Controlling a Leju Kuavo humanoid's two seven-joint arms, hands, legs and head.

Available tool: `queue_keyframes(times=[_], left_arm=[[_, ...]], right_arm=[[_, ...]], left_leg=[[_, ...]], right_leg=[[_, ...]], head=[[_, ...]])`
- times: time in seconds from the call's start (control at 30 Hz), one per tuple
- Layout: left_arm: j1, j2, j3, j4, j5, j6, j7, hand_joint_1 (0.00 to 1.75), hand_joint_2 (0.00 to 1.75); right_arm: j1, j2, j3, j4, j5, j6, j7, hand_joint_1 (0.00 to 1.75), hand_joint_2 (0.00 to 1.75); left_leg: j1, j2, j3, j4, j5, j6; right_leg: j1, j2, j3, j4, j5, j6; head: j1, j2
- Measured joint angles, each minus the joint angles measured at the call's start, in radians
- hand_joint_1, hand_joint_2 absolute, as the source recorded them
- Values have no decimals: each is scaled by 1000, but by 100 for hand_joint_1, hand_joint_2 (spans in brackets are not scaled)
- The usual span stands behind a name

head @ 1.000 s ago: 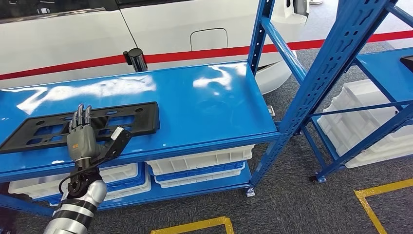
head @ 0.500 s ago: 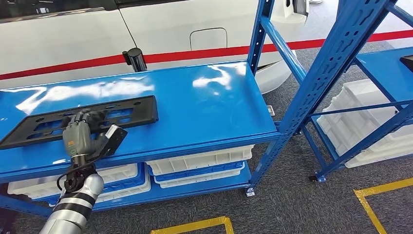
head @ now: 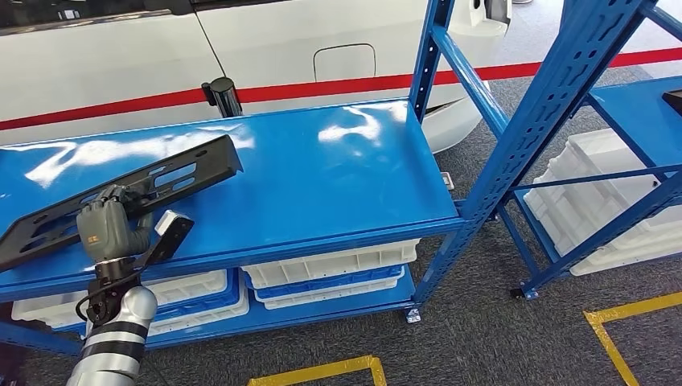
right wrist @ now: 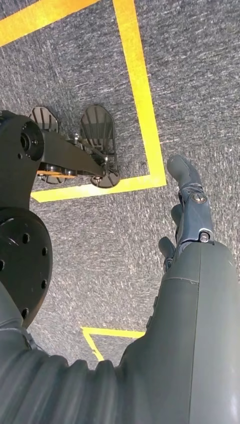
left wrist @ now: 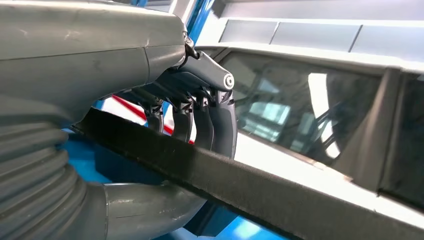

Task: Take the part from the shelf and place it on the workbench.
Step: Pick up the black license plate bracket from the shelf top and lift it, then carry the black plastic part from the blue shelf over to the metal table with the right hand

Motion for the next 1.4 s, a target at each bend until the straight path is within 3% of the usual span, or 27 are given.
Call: queue_keyframes(times=[0.17,0.27,0.57,0.87,1.03,1.1,1.2,1.27,1.3,1.37,1.4], left_arm=[[5,-62,106,-98,37,0,-233,175,175],[5,-94,154,-192,71,0,-316,175,175],[5,-101,132,-519,105,0,-333,175,175],[4,-92,93,-642,97,-1,-333,175,175],[3,-76,79,-673,84,-1,-333,175,175],[2,-70,74,-684,81,-1,-333,175,175],[5,-63,65,-692,74,-1,-333,175,175],[7,-61,63,-693,72,-1,-333,175,175],[7,-60,62,-694,72,-1,-333,175,175],[8,-58,60,-696,72,-1,-333,175,175],[8,-56,59,-700,70,-1,-334,175,175]], right_arm=[[-7,-2,10,10,7,-7,1,0,175],[-16,-3,19,18,16,-10,2,0,175],[-44,-8,40,35,42,-10,16,0,175],[-57,-9,49,42,46,-7,19,0,175],[-61,-7,50,47,48,-4,21,0,175],[-65,-8,49,48,49,-3,22,0,175],[-71,-10,50,48,50,-3,22,0,175],[-71,-11,50,48,50,-3,23,0,175],[-71,-12,50,48,50,-3,23,0,175],[-73,-14,50,49,50,-3,23,0,175],[-75,-14,50,49,50,-3,23,0,175]], left_leg=[[0,0,0,0,0,0],[0,1,0,0,0,0],[0,1,-1,0,0,0],[0,1,-1,1,0,0],[1,5,-1,4,3,17],[9,11,8,-14,16,27],[16,18,9,-24,26,32],[20,20,6,-23,27,30],[23,20,6,-22,27,28],[30,18,5,-17,25,18],[32,16,0,-11,23,11]], right_leg=[[0,0,0,0,0,0],[0,1,-1,0,0,0],[0,1,-1,0,0,0],[0,1,-1,0,0,0],[-2,4,-1,-4,5,12],[3,0,-14,22,-13,15],[0,-6,-92,187,-88,15],[-7,-7,-132,273,-106,27],[-11,-7,-126,262,-92,40],[-22,-8,-64,136,-35,67],[-24,-3,-29,73,-12,73]], head=[[0,0],[0,0],[0,0],[0,0],[-3,0],[-2,0],[3,0],[3,0],[3,0],[4,0],[5,0]])
